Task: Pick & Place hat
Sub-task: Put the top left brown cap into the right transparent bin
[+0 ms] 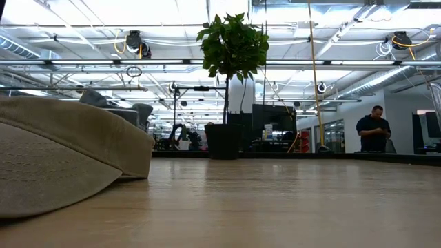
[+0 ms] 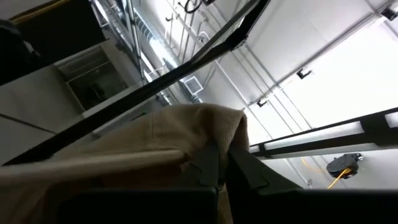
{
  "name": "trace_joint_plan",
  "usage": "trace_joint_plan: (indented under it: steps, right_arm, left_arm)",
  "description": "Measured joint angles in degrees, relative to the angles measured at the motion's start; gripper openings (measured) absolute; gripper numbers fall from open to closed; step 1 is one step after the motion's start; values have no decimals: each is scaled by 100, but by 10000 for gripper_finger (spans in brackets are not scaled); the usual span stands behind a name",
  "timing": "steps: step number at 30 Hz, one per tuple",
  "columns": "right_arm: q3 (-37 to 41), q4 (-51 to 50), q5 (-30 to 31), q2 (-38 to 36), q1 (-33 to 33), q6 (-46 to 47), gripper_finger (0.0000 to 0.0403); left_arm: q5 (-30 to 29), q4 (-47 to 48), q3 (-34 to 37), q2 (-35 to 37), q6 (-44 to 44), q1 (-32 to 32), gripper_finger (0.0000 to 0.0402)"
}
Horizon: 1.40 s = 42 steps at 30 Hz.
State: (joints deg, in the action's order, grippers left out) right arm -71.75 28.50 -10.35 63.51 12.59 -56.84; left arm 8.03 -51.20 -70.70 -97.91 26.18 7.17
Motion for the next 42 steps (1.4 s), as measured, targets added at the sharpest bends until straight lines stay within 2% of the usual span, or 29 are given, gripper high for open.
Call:
trace_joint_plan:
  steps: [3, 10, 17, 19, 21, 26, 27, 29, 32, 34, 37, 40, 42]
  right_arm:
    - [0, -11, 126, 29, -62, -28, 0]
    - [0, -73, 547, 142, -264, -28, 0]
    - [0, -228, 1321, 140, -276, -430, 0]
    - [0, -286, 1375, 140, -276, -542, 0]
    - [0, -307, 1377, 139, -276, -558, 0]
    - [0, -343, 1556, 136, -276, -699, 0]
    - [2, -384, 1636, 138, -276, -708, 0]
    - [2, -571, 1659, 136, -276, -658, 0]
    - [2, -1029, 1820, 73, -246, -157, 1]
    - [2, -1390, 2150, 53, -198, 656, 6]
    - [0, -2597, 2749, 22, -211, 2043, 19]
    - [115, -3855, 3285, 30, -205, 2895, 35]
    - [342, -4191, 3681, 37, -198, 3300, 44]
  left_arm:
    - [256, 2, 0, 0, -27, 51, 273]
    - [440, -18, 0, 0, -294, 205, 273]
    - [739, -293, 0, 0, -349, 318, 265]
    - [746, -284, 0, 0, -305, 320, 240]
    - [747, -269, 0, 0, -234, 313, 197]
    - [790, -212, 0, 0, -215, 307, 47]
    - [796, -194, 0, 3, -231, 298, 26]
    - [945, -114, -2, 11, -248, 237, 18]
    - [1266, 458, 0, 200, -205, 108, 20]
    - [1239, 1209, -2, 472, -327, 34, 12]
    - [928, 2412, -11, 896, -699, -14, 11]
    - [623, 3332, -5, 1254, -1100, 9, 10]
    - [513, 3789, -2, 1467, -1299, 9, 10]
